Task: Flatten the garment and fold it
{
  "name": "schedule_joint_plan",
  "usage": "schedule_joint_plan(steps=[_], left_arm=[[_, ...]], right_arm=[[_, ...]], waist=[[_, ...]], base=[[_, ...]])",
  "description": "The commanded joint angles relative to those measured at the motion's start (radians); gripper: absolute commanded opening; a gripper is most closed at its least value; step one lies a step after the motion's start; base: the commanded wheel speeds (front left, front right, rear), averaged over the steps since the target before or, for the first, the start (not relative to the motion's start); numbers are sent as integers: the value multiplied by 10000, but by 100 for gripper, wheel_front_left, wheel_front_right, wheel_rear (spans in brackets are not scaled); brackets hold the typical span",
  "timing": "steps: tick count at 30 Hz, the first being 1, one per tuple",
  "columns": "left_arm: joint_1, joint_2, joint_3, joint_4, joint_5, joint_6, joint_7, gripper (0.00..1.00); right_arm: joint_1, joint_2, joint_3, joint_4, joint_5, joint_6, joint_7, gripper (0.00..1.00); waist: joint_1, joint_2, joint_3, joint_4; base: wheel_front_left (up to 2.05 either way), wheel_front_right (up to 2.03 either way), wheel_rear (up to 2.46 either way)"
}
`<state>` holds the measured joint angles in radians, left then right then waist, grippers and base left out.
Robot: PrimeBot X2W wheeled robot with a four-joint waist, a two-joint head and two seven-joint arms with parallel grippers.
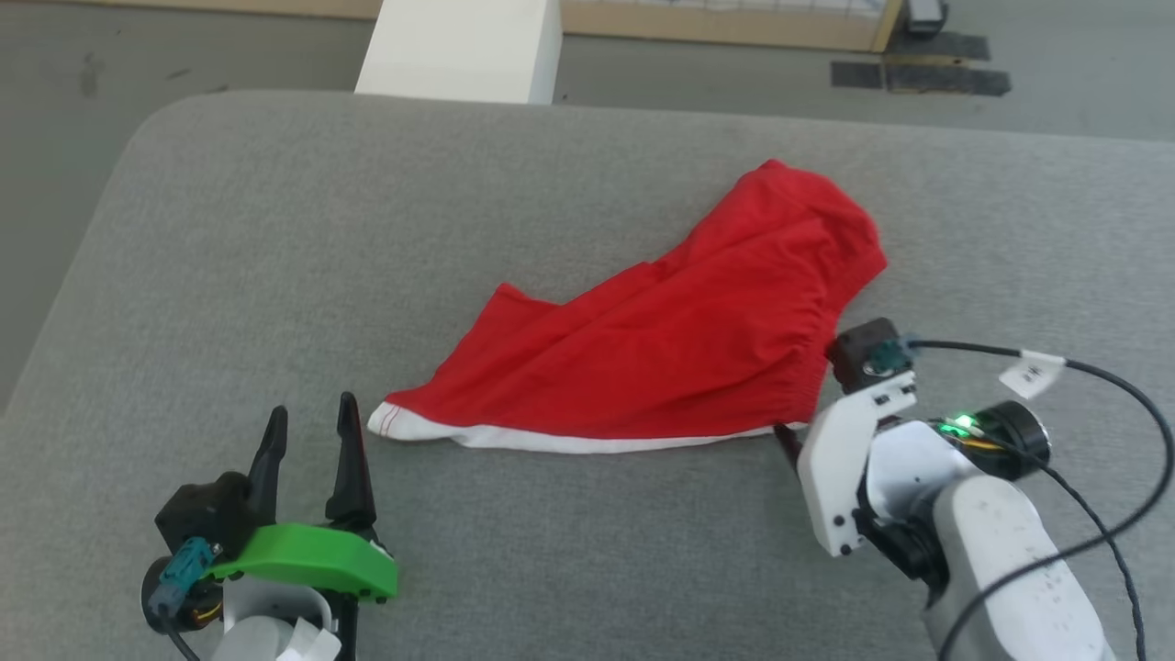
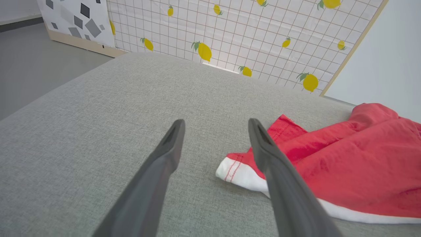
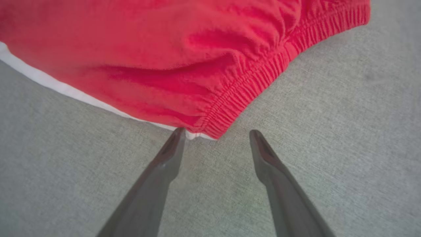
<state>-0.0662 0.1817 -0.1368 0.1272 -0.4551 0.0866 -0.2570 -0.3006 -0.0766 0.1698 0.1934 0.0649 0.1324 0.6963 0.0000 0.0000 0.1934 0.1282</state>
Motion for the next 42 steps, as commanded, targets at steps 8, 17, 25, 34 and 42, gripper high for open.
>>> schedule_joint_plan(steps=[8, 17, 25, 34, 42], left_arm=[[-431, -489, 347, 206, 442, -489, -46, 100], [-599, -833, 668, 564, 719, -916, -47, 100], [-854, -850, 589, 1294, 449, -1150, 818, 100], [-2423, -315, 138, 1757, -147, -308, 6503, 100], [-2526, -245, -472, 1551, -624, 149, 10233, 5]], right_arm=[[-954, -135, 714, 1198, -271, -17, -136, 100], [-1191, -262, 1198, 1937, 96, -17, -123, 0], [-1041, -452, 1140, 1509, 624, -17, -273, 0], [-631, -605, 1246, 826, 793, -17, -124, 0], [-623, -557, 1371, 435, 849, -17, -114, 0]], waist=[[0, 0, 704, 556], [0, 0, 830, 498], [0, 0, 471, 309], [0, 0, 354, 158], [0, 0, 496, -185]], base=[[0, 0, 0], [0, 0, 0], [0, 0, 0], [0, 0, 0], [0, 0, 0]])
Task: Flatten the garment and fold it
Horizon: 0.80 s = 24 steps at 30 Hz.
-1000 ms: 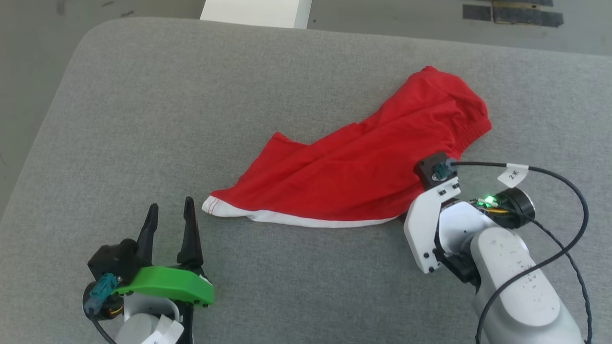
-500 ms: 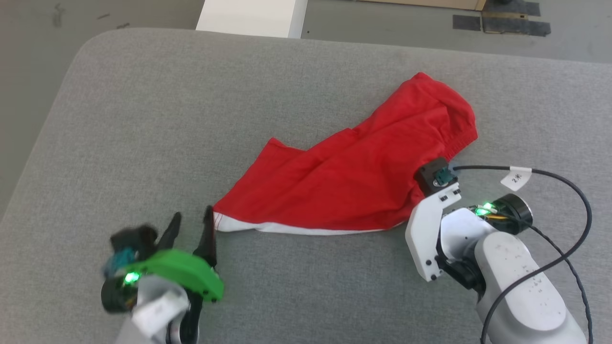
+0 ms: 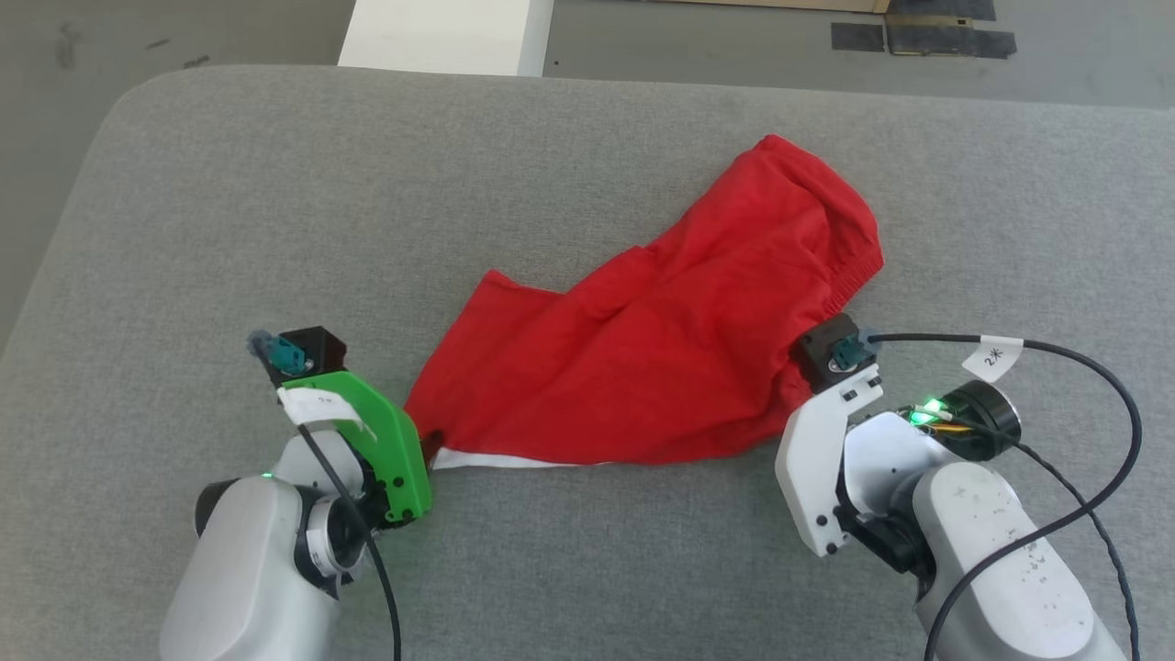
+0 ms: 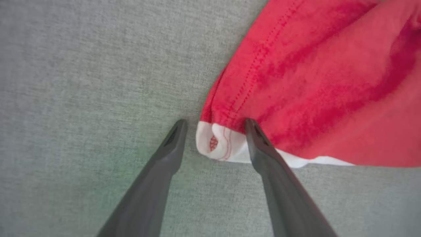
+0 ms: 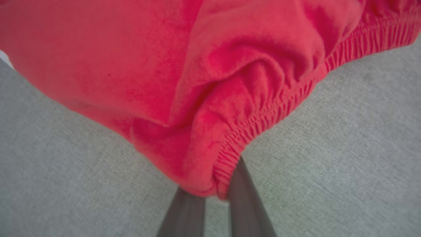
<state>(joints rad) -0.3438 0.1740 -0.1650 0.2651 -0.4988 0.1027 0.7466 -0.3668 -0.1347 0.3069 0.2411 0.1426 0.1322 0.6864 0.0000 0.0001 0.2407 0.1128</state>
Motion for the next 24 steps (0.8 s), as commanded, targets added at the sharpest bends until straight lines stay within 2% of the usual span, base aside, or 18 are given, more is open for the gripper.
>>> schedule_joint_plan(steps=[1, 5, 15, 19, 24], left_arm=[[313, -202, -228, 116, -278, -31, 383, 0], [508, -267, -281, -228, -522, -92, 696, 0], [372, -443, 162, -1032, -963, -365, -378, 0], [-49, -588, 401, -1474, -1367, -582, -728, 0], [-869, -846, 787, -1946, -2139, -743, -1037, 0]], right_arm=[[33, 15, -1, -62, 66, -15, -21, 0], [38, -3, -61, -112, 35, -15, -96, 0], [89, 58, -517, -259, 254, -15, -370, 0], [-46, -92, -864, -609, 660, -15, -312, 0], [-419, -201, -1377, -1272, 1884, -15, 58, 0]], waist=[[0, -1, 30, -43], [0, -1, 13, -47], [0, -1, -459, 29], [0, -1, -907, 9], [0, -1, -1620, -195]], base=[[0, 0, 0], [0, 0, 0], [0, 0, 0], [0, 0, 0], [0, 0, 0]])
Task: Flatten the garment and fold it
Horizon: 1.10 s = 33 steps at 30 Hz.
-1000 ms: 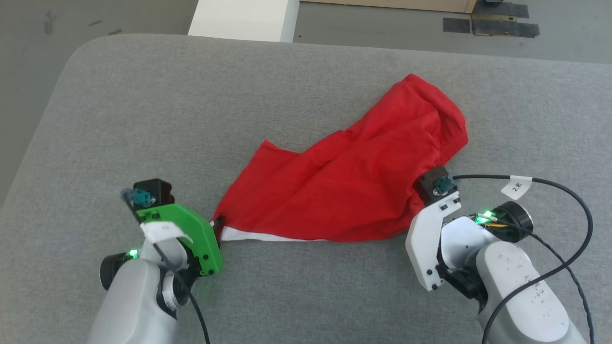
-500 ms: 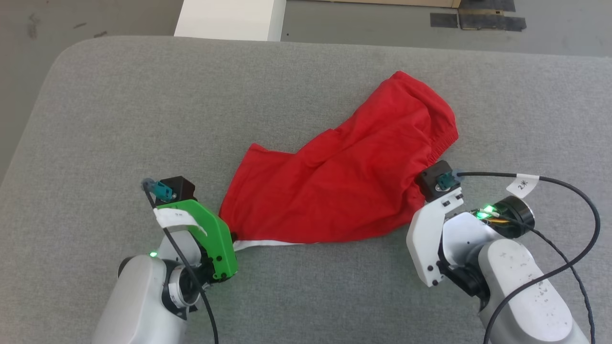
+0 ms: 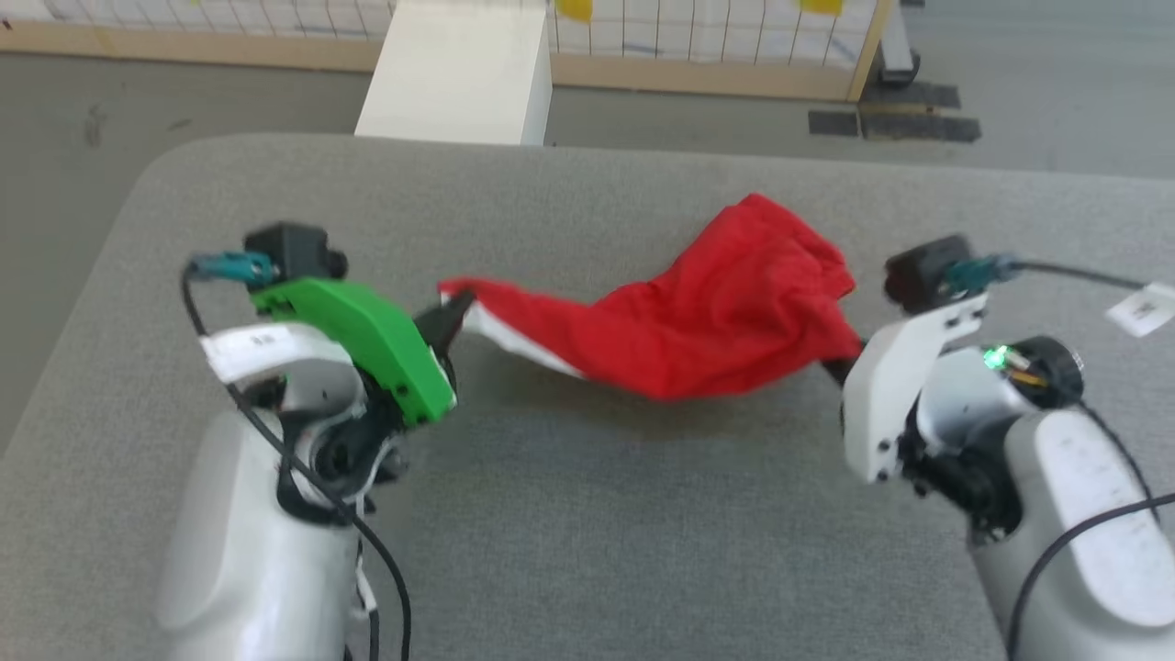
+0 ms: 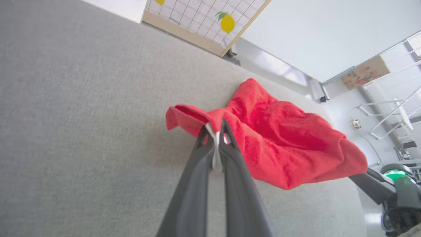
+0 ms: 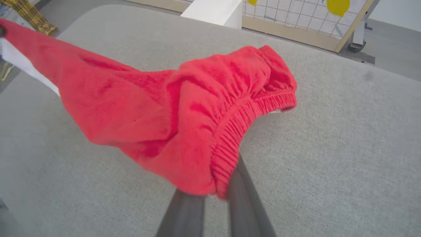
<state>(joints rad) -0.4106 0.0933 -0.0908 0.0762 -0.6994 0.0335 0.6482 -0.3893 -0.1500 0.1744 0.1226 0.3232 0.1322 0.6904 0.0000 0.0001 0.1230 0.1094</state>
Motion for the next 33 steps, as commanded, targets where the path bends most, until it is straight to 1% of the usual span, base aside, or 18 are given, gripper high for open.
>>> schedule_joint_plan(steps=[1, 4, 7, 11, 16, 20, 23, 25, 28, 33], left_arm=[[-427, -74, 90, -108, -212, -60, -141, 0], [-1123, -140, 211, -104, -346, -71, -403, 0], [-1976, -156, 293, 17, -232, -25, -778, 0], [-3009, -158, 287, 363, -71, 24, -1075, 0], [-4152, 6, 328, 1073, 227, 64, -1391, 0], [-5089, 249, 265, 1893, 595, 114, -1584, 0], [-5937, 438, 162, 2458, 929, 153, -1747, 0], [-6584, 532, 156, 2774, 1113, 201, -1940, 0], [-7586, 702, 131, 3242, 1413, 245, -2290, 0], [-9153, 987, 250, 3890, 1773, 333, -3087, 0]], right_arm=[[-318, -62, -198, -238, 378, -15, 124, 0], [-730, -166, -545, -615, 1046, -15, 487, 0], [-1223, -337, -875, -975, 1510, -15, 850, 0], [-1746, -479, -1267, -1298, 1910, -15, 1331, 0], [-2376, -519, -1818, -1300, 2277, -15, 1866, 0], [-3129, -452, -2265, -958, 2285, -15, 2345, 0], [-4041, -381, -2408, -656, 2023, -15, 2591, 0], [-4823, -259, -2480, -428, 1787, -15, 2559, 0], [-6113, -81, -2490, 68, 1309, -15, 2214, 0], [-8193, 69, -2271, 1216, 553, -15, 1088, 0]], waist=[[0, -1, -581, -210], [0, -1, -870, -337], [0, -1, -1096, -452], [0, -1, -1253, -542], [0, -1, -1102, -638], [0, -1, -542, -732], [0, -1, 253, -842], [0, -1, 838, -939], [0, -1, 1652, -1083], [0, -1, 2862, -1303]], base=[[0, 0, 0], [0, 0, 0], [0, 0, 0], [0, 0, 0], [0, 0, 0], [0, 0, 0], [0, 0, 0], [0, 0, 0], [0, 0, 0], [0, 0, 0]])
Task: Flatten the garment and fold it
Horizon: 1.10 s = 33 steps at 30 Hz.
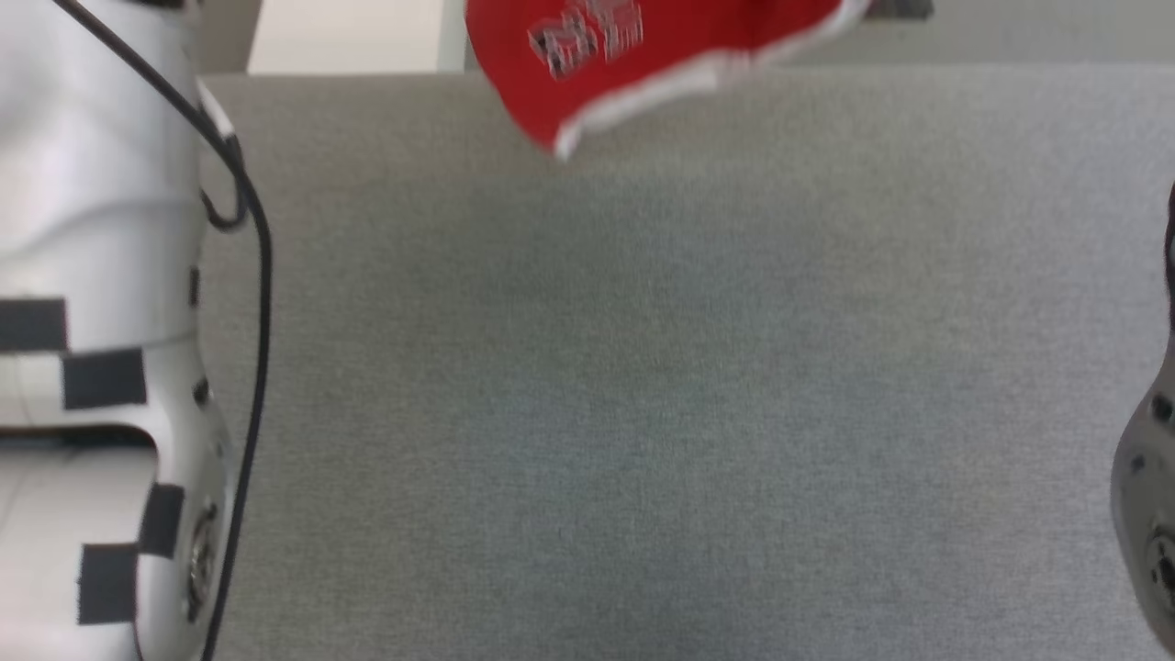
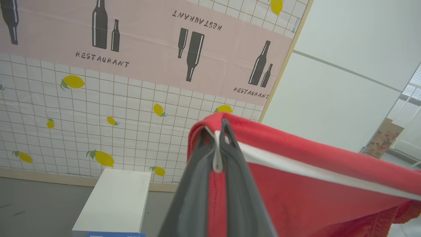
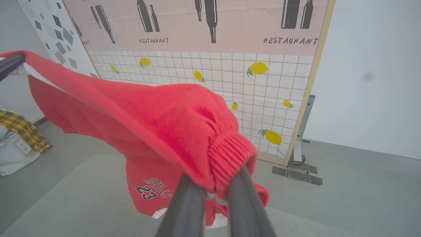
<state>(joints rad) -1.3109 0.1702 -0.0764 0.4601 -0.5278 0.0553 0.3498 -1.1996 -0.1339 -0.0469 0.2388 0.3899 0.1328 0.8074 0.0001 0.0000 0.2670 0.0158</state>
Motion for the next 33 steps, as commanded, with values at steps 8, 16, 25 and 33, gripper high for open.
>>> schedule_joint_plan(steps=[8, 16, 25, 33], left_arm=[[-853, -38, 98, 913, -86, -341, -1189, 0], [270, -483, -38, 1986, -553, -1119, -1864, 0], [3290, -544, -132, 2123, -1025, -1595, -2525, 0], [7246, -542, 168, 893, -1625, -1441, -2499, 0]], right_arm=[[-1174, -613, 689, 1451, -475, -21, -1653, 0], [260, -1446, 1445, 1621, 464, -21, -2251, 0], [4608, -2076, 1879, 19, 2004, -21, -2608, 0], [9170, -1371, 1323, -1432, 2551, -21, -2578, 0]], waist=[[-1, 0, 2530, -41], [-1, 0, 2289, 477], [-1, 0, 445, 637], [-1, 0, -1218, 546]], base=[[0, 0, 0], [0, 0, 0], [0, 0, 0], [0, 0, 0]])
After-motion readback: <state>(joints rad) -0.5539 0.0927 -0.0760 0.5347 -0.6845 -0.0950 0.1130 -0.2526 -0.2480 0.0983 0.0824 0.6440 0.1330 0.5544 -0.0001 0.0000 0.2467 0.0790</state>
